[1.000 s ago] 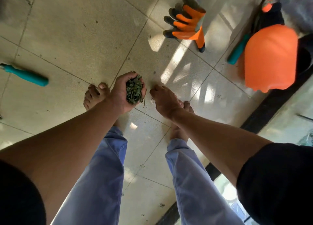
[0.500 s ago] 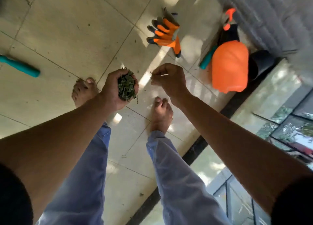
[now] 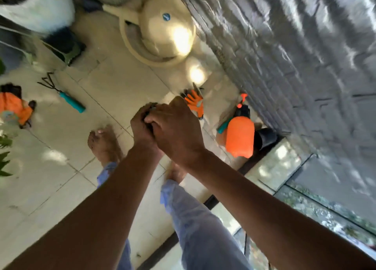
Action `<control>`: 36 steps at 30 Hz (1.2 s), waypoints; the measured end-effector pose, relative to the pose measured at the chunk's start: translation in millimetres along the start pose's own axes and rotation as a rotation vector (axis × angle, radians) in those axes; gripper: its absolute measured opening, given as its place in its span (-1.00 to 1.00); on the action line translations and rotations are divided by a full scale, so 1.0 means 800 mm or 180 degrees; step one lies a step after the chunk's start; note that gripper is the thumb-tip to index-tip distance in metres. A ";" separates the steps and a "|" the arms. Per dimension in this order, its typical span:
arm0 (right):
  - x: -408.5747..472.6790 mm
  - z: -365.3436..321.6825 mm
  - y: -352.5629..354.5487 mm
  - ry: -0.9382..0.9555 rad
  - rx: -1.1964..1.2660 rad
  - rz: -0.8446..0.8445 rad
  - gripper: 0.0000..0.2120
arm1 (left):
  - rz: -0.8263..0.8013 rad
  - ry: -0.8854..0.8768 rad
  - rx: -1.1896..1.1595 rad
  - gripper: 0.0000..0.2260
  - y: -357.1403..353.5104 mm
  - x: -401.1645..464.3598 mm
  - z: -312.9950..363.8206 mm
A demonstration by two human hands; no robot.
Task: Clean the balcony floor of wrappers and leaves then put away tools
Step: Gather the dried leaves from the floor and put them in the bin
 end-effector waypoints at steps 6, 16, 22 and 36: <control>0.011 -0.092 0.083 0.0557 0.0081 0.0800 -0.75 | -0.0077 -0.0368 -0.0828 -0.63 -0.009 -0.083 0.066; 0.061 -0.257 -0.034 -0.1669 0.3679 -0.0237 -0.76 | -0.0331 -0.0651 -0.1870 -0.80 0.117 -0.192 0.198; 0.053 -0.460 -0.127 -0.1570 0.3819 -0.0481 -0.75 | -0.0371 -0.1400 -0.2390 -0.70 0.259 -0.301 0.283; 0.019 -0.870 -0.344 -0.0955 0.4062 -0.1526 -0.77 | -0.0057 -0.3192 -0.3820 -0.81 0.595 -0.509 0.463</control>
Point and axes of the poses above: each hand's wrist, its own x-axis towards the middle knuckle, its own y-axis out of the back of the hand, z = x × y, the point moved 2 cm from there along x, towards the middle knuckle, and after that the axes turned 5 degrees about y, right-handed, at the moved point
